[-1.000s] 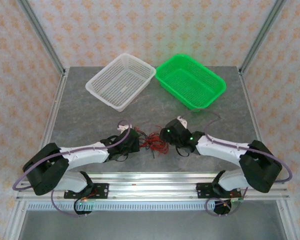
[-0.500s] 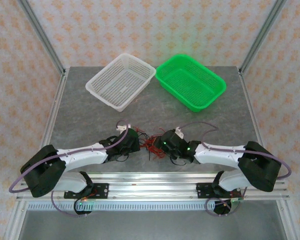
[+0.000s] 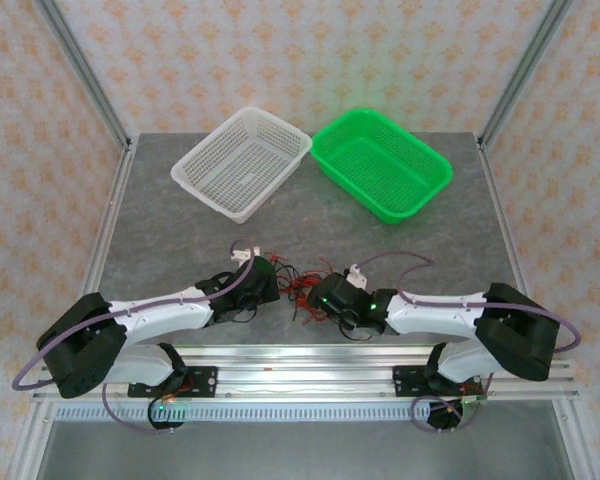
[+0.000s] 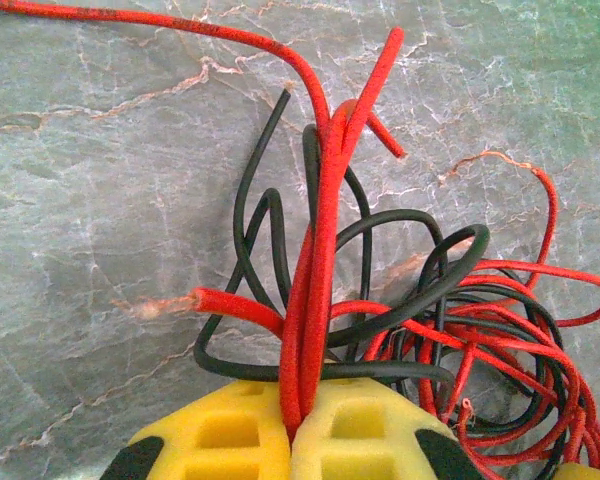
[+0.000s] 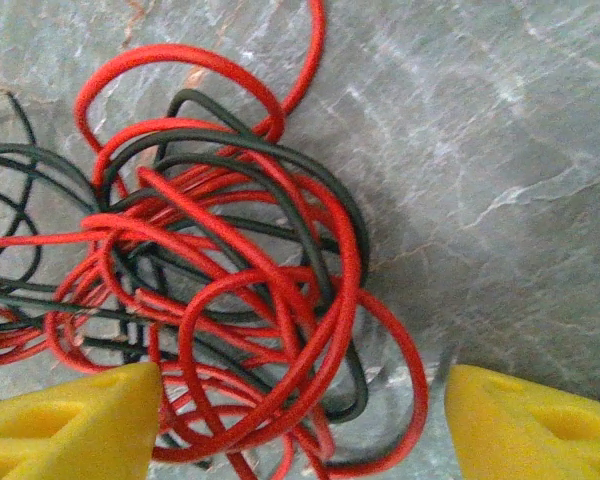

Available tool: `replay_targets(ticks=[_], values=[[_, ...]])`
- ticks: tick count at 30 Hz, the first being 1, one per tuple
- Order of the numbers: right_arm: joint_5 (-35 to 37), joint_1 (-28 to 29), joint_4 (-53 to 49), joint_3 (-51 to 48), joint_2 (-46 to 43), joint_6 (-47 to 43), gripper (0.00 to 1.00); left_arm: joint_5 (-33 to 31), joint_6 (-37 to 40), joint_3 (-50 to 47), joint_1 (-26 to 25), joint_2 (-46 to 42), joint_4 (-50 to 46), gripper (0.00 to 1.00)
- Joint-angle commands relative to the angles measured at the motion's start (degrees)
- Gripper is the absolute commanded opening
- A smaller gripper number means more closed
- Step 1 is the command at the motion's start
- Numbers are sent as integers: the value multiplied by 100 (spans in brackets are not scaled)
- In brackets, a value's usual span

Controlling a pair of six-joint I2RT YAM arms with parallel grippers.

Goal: Untangle the cables

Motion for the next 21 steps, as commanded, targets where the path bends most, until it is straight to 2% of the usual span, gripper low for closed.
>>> replay_targets(ticks=[1, 6, 12, 16, 18, 21], values=[[458, 24, -279, 79, 302, -66, 71, -183, -114, -78, -34, -121, -26, 0], [439, -58, -38, 393, 930, -566, 61, -145, -121, -102, -37, -146, 6, 0], [652, -400, -351, 793, 1193, -1798, 27, -168, -172, -266, -35, -410, -60, 0], [965, -745, -325, 857, 1045, -3286, 6, -52, 37, -403, -36, -712, -70, 0], [1037, -795, -211, 921, 1024, -4180, 3, 38, 241, -438, -31, -899, -62, 9], [1079, -798, -124, 1041, 1074, -5288, 0, 117, 579, -428, -38, -1201, -118, 31]])
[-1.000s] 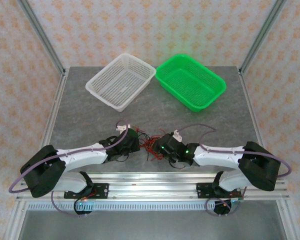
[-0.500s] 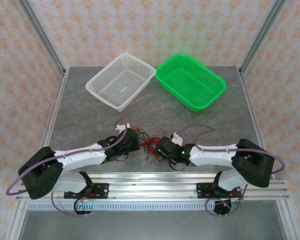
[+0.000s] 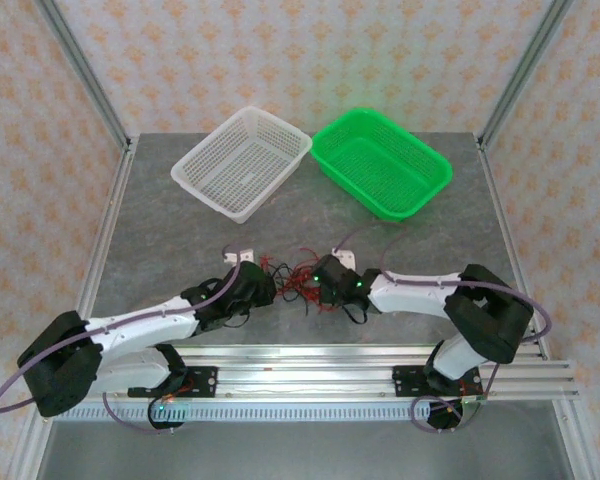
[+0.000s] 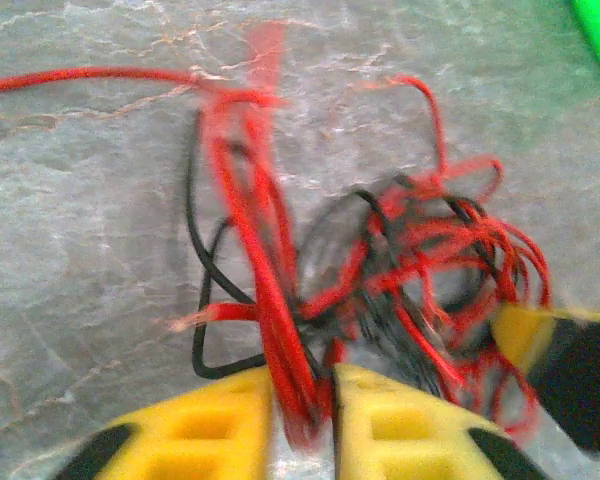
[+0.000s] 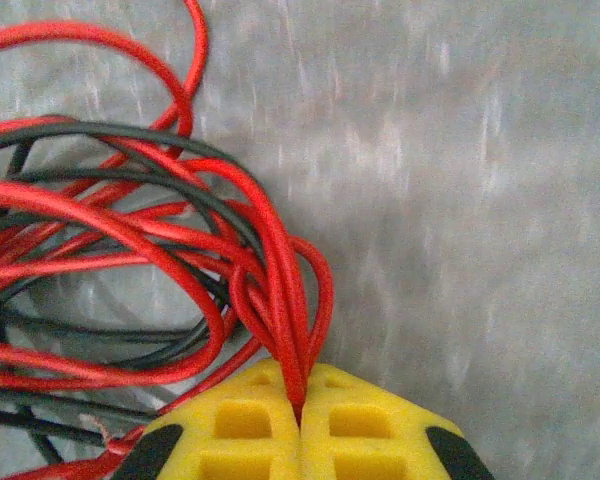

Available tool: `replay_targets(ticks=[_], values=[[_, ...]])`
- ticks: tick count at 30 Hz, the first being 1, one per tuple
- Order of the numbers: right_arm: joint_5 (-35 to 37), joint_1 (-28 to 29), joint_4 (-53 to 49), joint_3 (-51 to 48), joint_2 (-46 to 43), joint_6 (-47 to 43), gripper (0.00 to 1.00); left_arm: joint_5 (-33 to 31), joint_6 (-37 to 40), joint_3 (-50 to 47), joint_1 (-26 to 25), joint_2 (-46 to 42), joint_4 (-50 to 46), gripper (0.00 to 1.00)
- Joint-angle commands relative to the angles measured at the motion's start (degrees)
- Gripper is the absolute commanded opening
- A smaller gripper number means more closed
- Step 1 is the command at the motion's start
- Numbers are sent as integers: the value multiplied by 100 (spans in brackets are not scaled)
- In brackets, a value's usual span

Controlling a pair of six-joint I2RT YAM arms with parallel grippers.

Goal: Untangle the cables

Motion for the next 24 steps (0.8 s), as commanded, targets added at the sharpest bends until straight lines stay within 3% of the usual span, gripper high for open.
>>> replay_targets(ticks=[1, 5, 8, 16, 24], values=[[609, -50, 491, 172, 106, -1871, 0, 35, 472, -6, -1, -350, -126, 37], [524, -73, 616, 274, 158, -2670, 0, 18, 769, 143, 6, -603, -411, 55], [271, -127, 701, 306, 125, -3062, 0, -7, 915, 228, 5, -637, -559, 61], [-664, -230, 612, 290, -57, -3708, 0, -167, 2099, 691, -2, 100, -479, 65], [-1296, -535, 871, 0, -475, -3480, 0, -333, 3084, 1012, 1, 1344, 234, 66]])
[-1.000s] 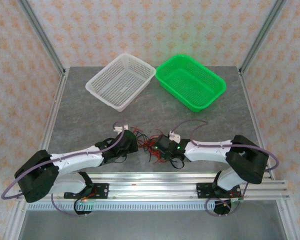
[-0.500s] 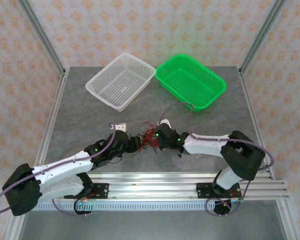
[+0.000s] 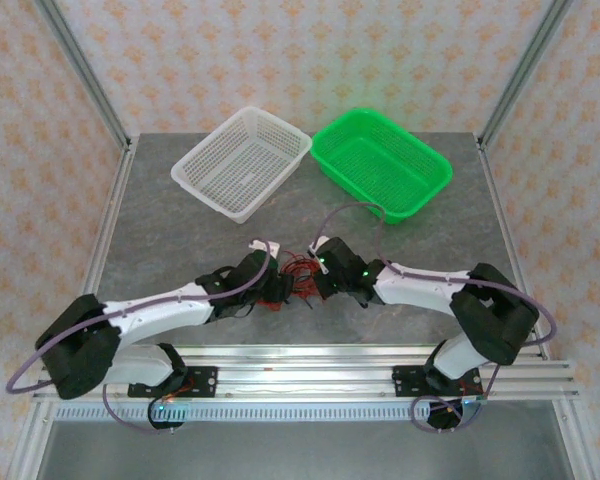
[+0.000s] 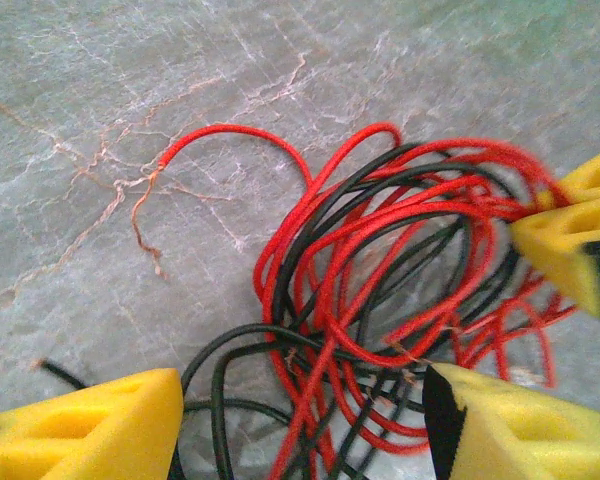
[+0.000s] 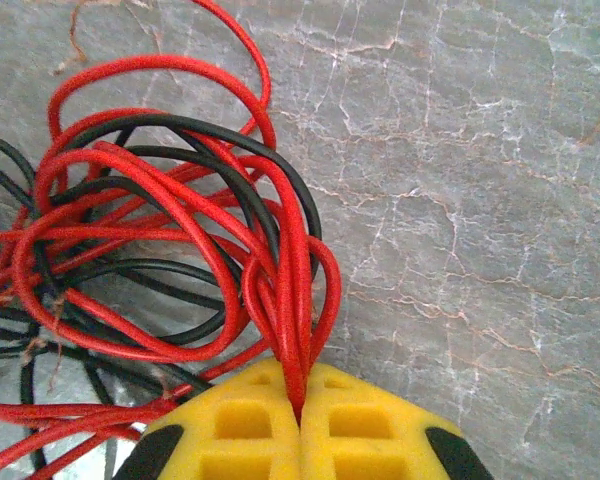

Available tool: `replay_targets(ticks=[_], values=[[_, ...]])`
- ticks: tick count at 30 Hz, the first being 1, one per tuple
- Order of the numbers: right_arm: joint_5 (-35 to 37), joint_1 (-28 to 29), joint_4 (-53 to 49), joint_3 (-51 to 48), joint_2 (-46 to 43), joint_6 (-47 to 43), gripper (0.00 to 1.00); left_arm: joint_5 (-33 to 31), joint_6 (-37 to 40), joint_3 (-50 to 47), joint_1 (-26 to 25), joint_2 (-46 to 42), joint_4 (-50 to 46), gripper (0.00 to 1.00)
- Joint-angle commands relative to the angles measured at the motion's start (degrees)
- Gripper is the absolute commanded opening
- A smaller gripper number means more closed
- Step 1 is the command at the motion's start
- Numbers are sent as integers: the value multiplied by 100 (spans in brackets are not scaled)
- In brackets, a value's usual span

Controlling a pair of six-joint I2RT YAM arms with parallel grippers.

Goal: Untangle the cables

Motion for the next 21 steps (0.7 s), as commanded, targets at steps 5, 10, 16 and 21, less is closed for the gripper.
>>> replay_targets(ticks=[5, 10, 16, 21], values=[[-361, -90, 275, -193, -305, 224, 0, -302, 610, 481, 3, 1087, 655, 64], [-326, -86, 349, -319, -263, 483, 0, -345, 422, 672, 8, 1790, 1001, 57], [59, -90, 104, -199, -114, 1338, 10, -314, -46, 795, 12, 2392, 1135, 29], [-60, -87, 0, -140, -208, 2180, 38, -187, -442, 719, 10, 2420, 1135, 2]])
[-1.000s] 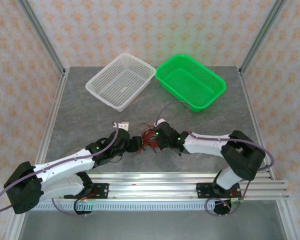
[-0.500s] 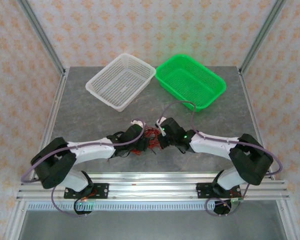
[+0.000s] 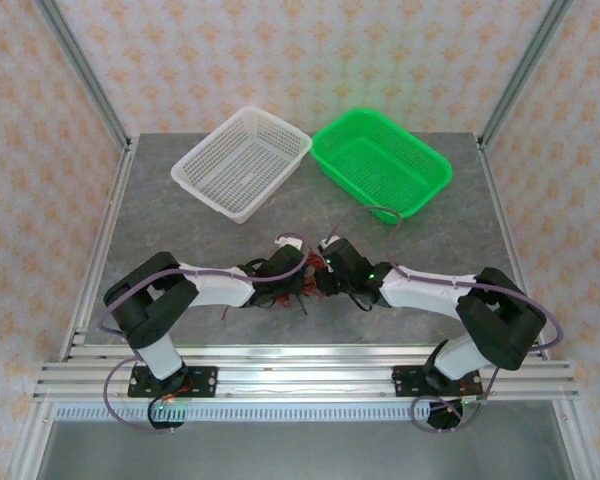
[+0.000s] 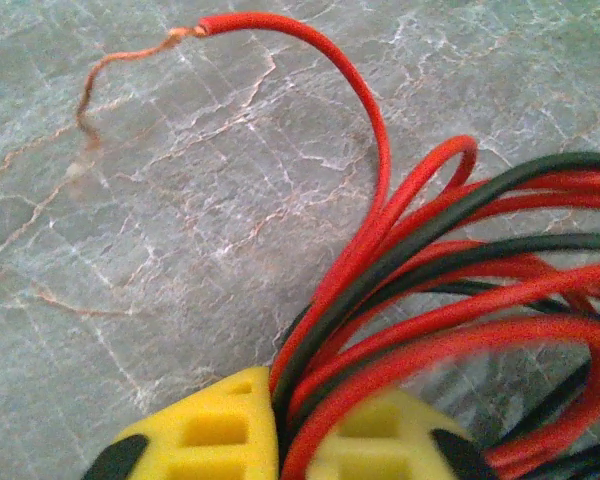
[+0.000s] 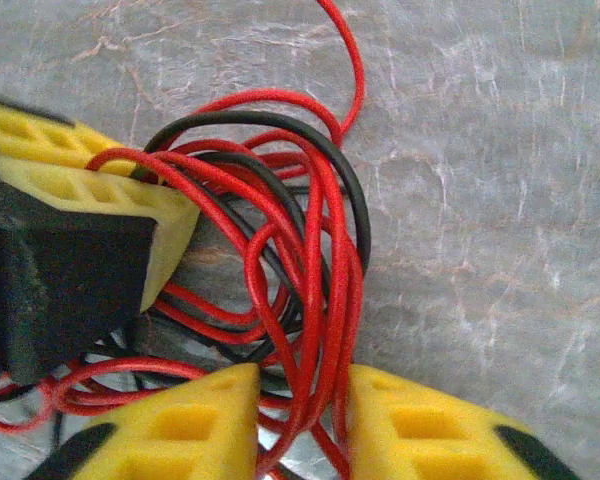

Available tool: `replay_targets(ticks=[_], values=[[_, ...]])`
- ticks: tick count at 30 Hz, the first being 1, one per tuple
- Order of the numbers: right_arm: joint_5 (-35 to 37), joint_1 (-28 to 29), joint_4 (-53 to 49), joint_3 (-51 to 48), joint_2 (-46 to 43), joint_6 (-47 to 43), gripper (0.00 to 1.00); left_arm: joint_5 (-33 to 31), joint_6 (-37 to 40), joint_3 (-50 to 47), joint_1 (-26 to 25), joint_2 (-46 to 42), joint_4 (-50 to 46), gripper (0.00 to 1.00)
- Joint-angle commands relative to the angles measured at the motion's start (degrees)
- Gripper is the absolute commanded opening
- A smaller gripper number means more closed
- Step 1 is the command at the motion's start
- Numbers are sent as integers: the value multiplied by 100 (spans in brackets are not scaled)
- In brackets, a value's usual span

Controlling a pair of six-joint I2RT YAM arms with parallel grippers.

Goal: Untangle the cables

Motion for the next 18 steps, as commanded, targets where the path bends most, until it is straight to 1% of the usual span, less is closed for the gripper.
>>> replay_targets(ticks=[1, 5, 7, 10, 13, 18], values=[[147, -9, -239, 146, -101, 861, 44, 34, -431, -60, 8, 122, -159, 0], [185, -7, -481, 205, -397, 1742, 62, 145, -988, -25, 13, -10, -430, 0], [54, -9, -359, 100, -579, 2268, 70, 287, -1278, 13, 7, -24, -556, 0], [-126, -7, 64, -205, -816, 2998, 75, 524, -1632, 2, 0, -55, -522, 0], [-146, 1, 449, -478, -927, 3550, 77, 627, -1857, -23, -3, -157, -467, 0], [25, 2, 550, -569, -755, 3874, 76, 761, -2061, -7, -8, -408, -443, 0]])
